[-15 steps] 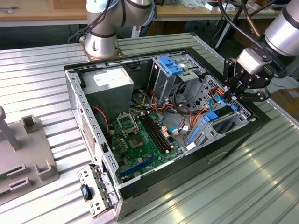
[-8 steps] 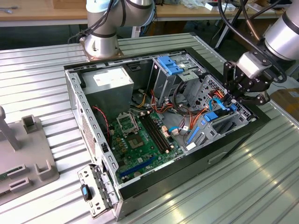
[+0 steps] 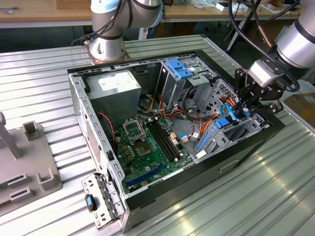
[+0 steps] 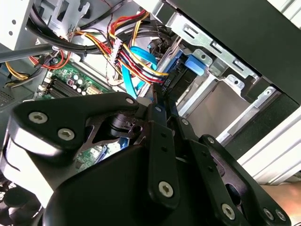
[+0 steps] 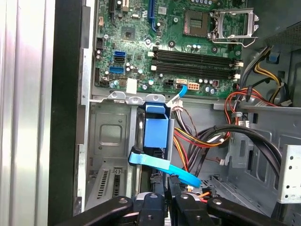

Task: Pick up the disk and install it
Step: 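Insert the first disk wire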

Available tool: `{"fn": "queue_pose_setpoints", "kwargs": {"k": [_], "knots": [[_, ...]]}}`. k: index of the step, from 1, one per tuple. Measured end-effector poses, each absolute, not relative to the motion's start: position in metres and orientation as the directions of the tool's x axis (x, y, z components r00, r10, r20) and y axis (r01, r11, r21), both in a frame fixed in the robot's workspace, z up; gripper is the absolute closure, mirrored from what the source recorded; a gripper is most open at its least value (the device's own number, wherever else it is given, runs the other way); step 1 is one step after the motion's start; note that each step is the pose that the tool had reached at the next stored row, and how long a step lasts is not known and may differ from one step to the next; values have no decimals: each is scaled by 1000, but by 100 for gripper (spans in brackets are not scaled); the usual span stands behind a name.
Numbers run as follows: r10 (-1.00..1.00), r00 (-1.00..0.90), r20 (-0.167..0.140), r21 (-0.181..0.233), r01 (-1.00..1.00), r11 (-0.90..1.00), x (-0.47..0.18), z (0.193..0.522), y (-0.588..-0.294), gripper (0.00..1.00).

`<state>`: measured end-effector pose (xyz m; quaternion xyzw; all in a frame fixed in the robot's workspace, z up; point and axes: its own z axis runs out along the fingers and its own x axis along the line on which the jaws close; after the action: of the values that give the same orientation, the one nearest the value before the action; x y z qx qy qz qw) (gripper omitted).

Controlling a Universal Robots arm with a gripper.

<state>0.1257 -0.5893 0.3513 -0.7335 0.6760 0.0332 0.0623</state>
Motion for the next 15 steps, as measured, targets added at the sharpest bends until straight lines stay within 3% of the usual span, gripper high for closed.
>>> {"fn": "queue_pose_setpoints", "kwargs": {"k": [15], "knots": [[-988,43,-148,-47,-998,-36,124,350,-592,84]]}}
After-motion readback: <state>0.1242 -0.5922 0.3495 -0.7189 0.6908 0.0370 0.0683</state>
